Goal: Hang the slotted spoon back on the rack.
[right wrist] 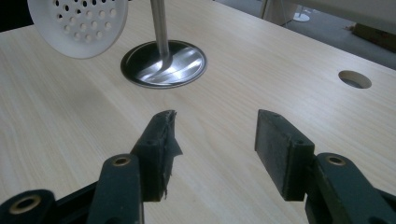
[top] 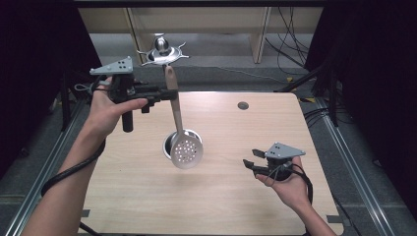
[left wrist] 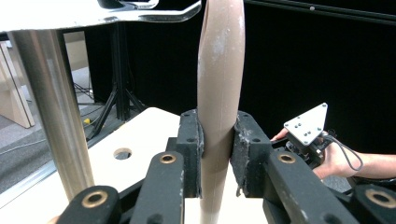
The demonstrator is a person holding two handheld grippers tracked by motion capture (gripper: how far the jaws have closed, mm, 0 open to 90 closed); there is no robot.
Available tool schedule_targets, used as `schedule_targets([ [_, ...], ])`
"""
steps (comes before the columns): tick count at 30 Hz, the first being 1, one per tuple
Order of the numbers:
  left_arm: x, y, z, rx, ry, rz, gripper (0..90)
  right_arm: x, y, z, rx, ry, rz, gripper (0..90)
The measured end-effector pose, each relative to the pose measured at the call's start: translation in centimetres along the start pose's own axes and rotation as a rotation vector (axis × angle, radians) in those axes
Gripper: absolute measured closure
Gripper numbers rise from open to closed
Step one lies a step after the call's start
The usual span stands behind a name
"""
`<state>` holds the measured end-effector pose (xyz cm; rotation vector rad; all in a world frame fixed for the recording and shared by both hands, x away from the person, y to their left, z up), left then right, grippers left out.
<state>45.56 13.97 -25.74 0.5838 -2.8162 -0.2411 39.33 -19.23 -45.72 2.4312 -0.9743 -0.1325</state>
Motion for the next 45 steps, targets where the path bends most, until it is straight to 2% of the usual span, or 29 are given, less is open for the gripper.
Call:
schedule_targets([
  [20, -1.4, 0.1, -0.1, 0.012, 0.061, 0.027, 73.9, 0.0, 0.0, 0.0, 0.0, 0.005, -0.006, 48.3],
  [23, -1.6, 0.0, 0.0, 0.015, 0.067, 0.023, 73.9, 0.0, 0.0, 0.1, -0.006, 0.007, -0.012, 48.3],
  [24, -1.7, 0.0, 0.0, 0.013, 0.069, 0.019, 73.9, -0.3, 0.0, 0.1, -0.012, -0.018, -0.02, 48.3],
  [25, -1.8, 0.0, 0.0, 0.014, 0.069, 0.019, 73.8, -0.1, 0.0, 0.1, -0.01, -0.008, -0.019, 48.3],
  [27, -1.9, 0.0, 0.0, 0.015, 0.071, 0.012, 73.8, -0.3, 0.0, 0.1, -0.013, -0.03, -0.02, 48.3],
  [31, -2.0, 0.0, 0.0, 0.014, 0.065, -0.005, 73.6, -0.3, 0.0, 0.1, -0.011, -0.018, -0.022, 48.2],
  [35, -1.9, 0.1, 0.1, 0.018, 0.055, -0.035, 73.0, -0.3, 0.0, 0.2, -0.014, -0.018, -0.025, 48.1],
  [38, -1.8, 0.1, 0.3, 0.039, 0.061, -0.067, 70.0, -0.4, -0.1, 0.2, -0.008, -0.02, -0.026, 48.0],
  [42, -1.3, 0.8, 0.7, 0.072, 0.035, -0.169, 58.2, -0.3, 0.0, 0.3, -0.009, -0.018, -0.021, 47.8],
  [45, -0.8, 1.7, 1.6, 0.08, -0.004, -0.244, 53.3, -0.3, 0.1, 0.4, -0.011, -0.028, -0.017, 47.7],
])
Point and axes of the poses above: each handheld gripper's, and its own axes: y roughly backward along the jaws, z roughly out of its underside, x roughly to its right, the point moved 5 cm from there along -y, roughly forward along the jaws, and after that the axes turned 4 degrees about y, right-handed, at the moved point
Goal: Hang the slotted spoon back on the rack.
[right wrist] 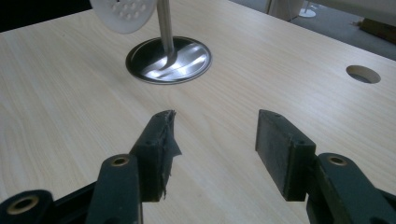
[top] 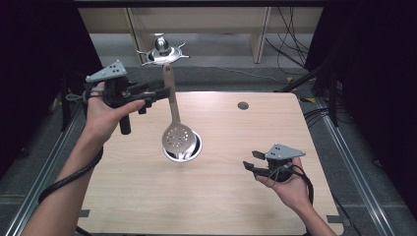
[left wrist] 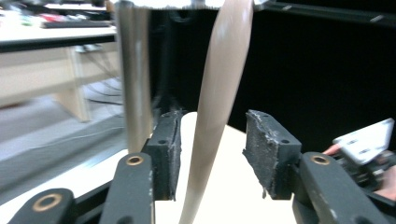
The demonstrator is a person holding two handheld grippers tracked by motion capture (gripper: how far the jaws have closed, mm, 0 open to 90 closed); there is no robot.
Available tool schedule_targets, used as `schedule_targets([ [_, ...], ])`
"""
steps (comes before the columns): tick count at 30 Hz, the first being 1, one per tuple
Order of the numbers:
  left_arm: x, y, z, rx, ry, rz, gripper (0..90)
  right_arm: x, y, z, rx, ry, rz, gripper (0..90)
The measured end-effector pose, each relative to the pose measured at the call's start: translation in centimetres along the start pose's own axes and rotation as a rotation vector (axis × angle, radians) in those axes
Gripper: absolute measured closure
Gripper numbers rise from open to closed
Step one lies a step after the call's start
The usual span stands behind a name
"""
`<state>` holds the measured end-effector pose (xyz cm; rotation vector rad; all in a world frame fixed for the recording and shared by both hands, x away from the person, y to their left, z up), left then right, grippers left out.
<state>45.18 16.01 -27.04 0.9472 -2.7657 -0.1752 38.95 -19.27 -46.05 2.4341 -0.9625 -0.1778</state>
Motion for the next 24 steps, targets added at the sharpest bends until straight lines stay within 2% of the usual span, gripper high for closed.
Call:
schedule_targets([
  [4, 0.7, 1.9, 1.1, 0.027, -0.018, -0.063, 48.1, 0.0, 0.0, 0.0, -0.002, 0.0, -0.002, 47.3],
  [6, 1.0, 2.6, 1.8, 0.028, -0.025, -0.075, 45.6, 0.0, 0.0, 0.0, -0.002, -0.002, -0.001, 47.2],
  [9, 1.2, 3.6, 2.8, 0.021, -0.077, -0.113, 43.3, 0.0, 0.0, 0.0, -0.001, -0.004, 0.001, 47.1],
  [11, 1.4, 4.2, 3.5, 0.023, -0.073, -0.118, 42.0, 0.0, 0.0, 0.0, -0.003, -0.006, -0.002, 47.0],
  [17, 1.6, 5.5, 6.4, 0.0, -0.083, -0.173, 39.0, 0.2, -0.1, 0.1, -0.001, 0.004, 0.001, 46.6],
  [20, 1.6, 6.1, 8.1, -0.024, -0.092, -0.2, 37.6, 0.2, -0.1, 0.2, -0.002, 0.006, -0.01, 46.3],
  [21, 1.6, 6.3, 8.6, -0.032, -0.091, -0.208, 37.2, 0.3, -0.1, 0.2, -0.001, 0.013, 0.002, 46.3],
  [23, 1.5, 6.6, 9.7, -0.041, -0.088, -0.218, 36.1, 0.1, -0.1, 0.2, -0.004, -0.006, -0.007, 46.2],
  [24, 1.4, 6.7, 10.2, -0.057, -0.088, -0.221, 35.3, 0.2, -0.2, 0.3, -0.004, 0.001, -0.003, 46.1],
])
Point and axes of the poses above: each handheld gripper's, and its own axes: y roughly backward along the jaws, z roughly out of its underside, x roughly to its right, the point moved 5 cm from there along -y, roughly forward along the jaws, and after that the axes turned 4 degrees about y, right-handed, at the moved point
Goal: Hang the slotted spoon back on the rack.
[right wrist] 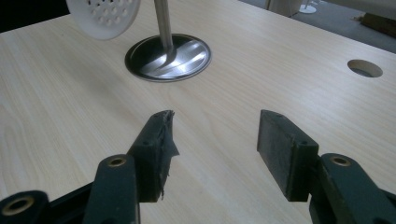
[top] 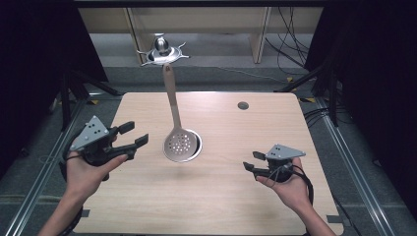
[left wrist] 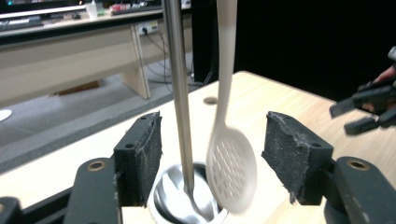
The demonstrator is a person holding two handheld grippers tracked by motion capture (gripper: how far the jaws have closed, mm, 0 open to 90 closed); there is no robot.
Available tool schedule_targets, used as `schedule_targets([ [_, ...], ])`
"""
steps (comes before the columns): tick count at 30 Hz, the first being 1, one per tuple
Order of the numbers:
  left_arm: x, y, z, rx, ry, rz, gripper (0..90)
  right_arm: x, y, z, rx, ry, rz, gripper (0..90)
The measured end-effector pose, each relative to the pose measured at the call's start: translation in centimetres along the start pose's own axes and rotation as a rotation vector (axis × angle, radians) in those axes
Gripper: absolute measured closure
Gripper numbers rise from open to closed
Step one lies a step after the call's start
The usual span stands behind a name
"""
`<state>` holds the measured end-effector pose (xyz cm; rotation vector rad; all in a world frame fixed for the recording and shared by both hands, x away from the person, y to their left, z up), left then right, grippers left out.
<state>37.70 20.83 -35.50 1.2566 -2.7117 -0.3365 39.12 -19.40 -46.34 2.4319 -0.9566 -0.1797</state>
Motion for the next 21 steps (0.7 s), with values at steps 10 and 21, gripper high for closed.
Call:
schedule_targets([
  [10, -1.1, -0.9, 7.5, -0.145, 0.025, -0.058, 32.5, -0.1, -0.1, 0.4, -0.031, -0.027, -0.02, 45.1],
  [21, -2.1, -1.6, 13.5, -0.209, 0.097, -0.106, 34.0, 0.3, -0.3, 1.4, -0.05, -0.064, -0.027, 43.8],
])
Point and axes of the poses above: each handheld gripper's, and its own axes: y roughly backward along the jaws, z roughly out of its underside, x roughly to its right, the point moved 5 cm from there along -y, roughly forward along the jaws, and after that the axes turned 4 degrees about y, right-handed, at the moved point
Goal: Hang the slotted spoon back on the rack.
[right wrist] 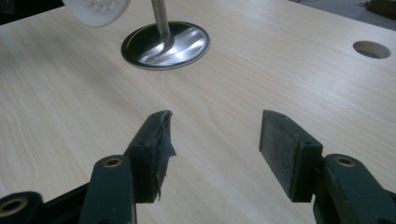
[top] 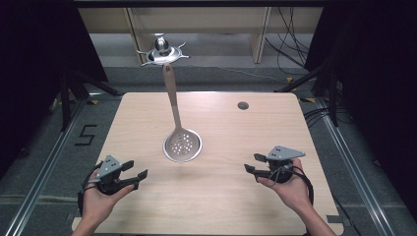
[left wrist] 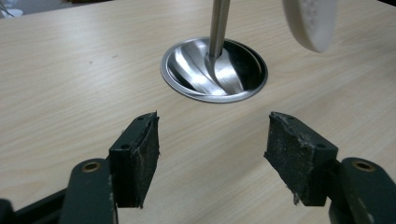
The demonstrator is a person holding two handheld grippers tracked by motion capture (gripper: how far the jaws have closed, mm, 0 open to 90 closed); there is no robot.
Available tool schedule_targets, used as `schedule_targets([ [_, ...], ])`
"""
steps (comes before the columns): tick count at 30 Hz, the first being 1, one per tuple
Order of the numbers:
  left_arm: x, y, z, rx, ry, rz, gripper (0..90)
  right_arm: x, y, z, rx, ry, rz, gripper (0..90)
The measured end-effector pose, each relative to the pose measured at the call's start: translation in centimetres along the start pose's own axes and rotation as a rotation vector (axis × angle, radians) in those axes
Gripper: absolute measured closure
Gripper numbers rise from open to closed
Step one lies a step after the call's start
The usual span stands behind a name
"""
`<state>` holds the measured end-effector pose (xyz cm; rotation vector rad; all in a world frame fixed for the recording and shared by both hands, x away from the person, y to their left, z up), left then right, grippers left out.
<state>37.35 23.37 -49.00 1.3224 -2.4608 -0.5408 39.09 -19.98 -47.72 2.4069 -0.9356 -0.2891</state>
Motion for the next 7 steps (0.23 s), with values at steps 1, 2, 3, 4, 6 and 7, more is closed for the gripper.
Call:
schedule_targets([
  [1, -0.14, 0.03, -0.04, -0.002, -0.007, -0.003, 34.0, -0.04, -0.06, 0.12, -0.003, 0.0, 0.0, 43.7],
  [2, -0.21, -0.06, -0.01, 0.004, -0.002, 0.006, 34.2, 0.0, -0.13, 0.18, 0.003, -0.007, 0.004, 43.6],
  [3, -0.29, -0.08, 0.12, -0.001, 0.001, 0.003, 34.3, -0.21, -0.13, 0.28, -0.004, -0.029, 0.001, 43.5],
  [4, -0.34, -0.03, 0.25, -0.007, 0.002, -0.006, 34.4, -0.16, -0.18, 0.28, 0.003, -0.019, -0.001, 43.5],
  [6, -0.58, -0.07, 0.29, -0.012, -0.025, -0.005, 34.8, 0.11, -0.23, 0.24, 0.015, 0.013, 0.007, 43.5],
  [7, -0.51, -0.05, 0.37, -0.014, 0.0, -0.016, 34.8, -0.17, -0.27, 0.31, 0.01, -0.017, -0.005, 43.5],
])
Point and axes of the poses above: each handheld gripper's, and its own axes: y roughly backward along the jaws, z roughly out of its underside, x roughly to its right, the point moved 5 cm from there along -y, roughly forward along the jaws, and after that the axes turned 4 degrees about y, right-handed, at the moved point
